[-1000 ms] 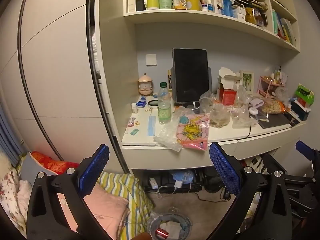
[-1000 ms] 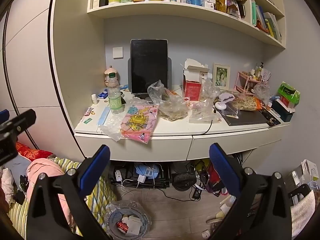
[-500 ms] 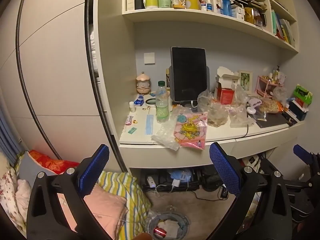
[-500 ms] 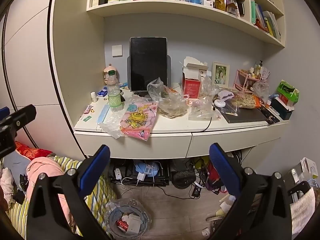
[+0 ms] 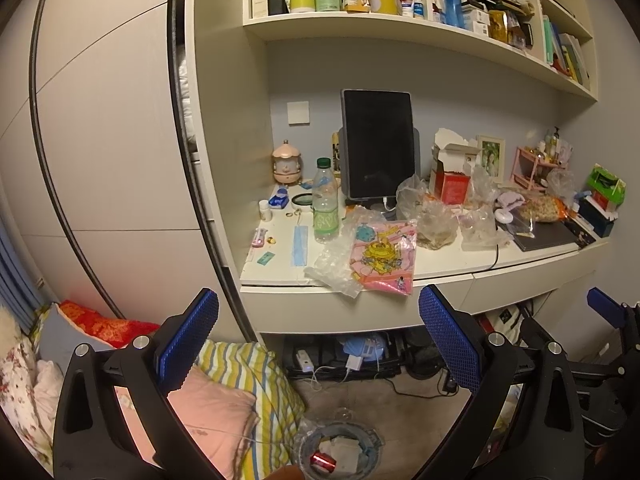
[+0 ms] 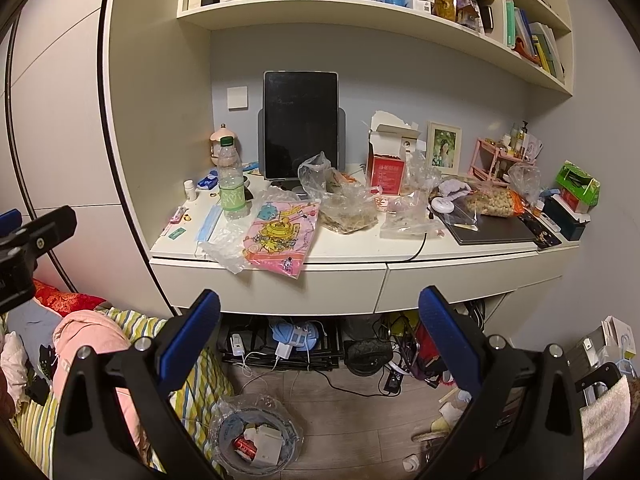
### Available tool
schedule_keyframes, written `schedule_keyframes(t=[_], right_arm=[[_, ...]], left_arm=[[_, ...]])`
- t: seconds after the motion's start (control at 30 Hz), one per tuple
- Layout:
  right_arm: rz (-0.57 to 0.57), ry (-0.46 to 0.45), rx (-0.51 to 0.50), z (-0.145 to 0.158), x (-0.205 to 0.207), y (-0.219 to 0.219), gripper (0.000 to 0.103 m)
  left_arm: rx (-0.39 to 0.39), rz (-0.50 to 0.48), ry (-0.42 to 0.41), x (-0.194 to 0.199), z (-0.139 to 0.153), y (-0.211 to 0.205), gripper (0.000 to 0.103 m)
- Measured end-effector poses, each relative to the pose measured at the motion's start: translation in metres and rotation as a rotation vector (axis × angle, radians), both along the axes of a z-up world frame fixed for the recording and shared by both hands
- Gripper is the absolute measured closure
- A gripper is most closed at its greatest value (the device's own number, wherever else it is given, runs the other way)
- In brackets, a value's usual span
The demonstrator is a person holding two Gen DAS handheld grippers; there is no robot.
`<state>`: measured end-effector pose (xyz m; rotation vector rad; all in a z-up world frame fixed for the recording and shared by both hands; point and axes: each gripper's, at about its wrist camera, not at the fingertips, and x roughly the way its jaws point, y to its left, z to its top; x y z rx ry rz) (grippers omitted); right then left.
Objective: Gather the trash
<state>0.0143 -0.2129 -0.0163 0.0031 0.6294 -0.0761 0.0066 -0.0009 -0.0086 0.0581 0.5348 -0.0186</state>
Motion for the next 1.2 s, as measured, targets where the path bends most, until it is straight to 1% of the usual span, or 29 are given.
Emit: schedule_keyframes(t=[0.57,1.2], right_arm=[[-0.002,0.006,-0.005,-0.001,-0.002,0.001,0.006],[-0.003,0.007,-0.007,-0.001,-0.001,0.003,0.006]], left_arm=[[0.015,-0.027,0.011,0.002,-0.001,-0.008,0.006],[0.022,-0.033,0.010,0.000,-0.001,-0.014,0.006]])
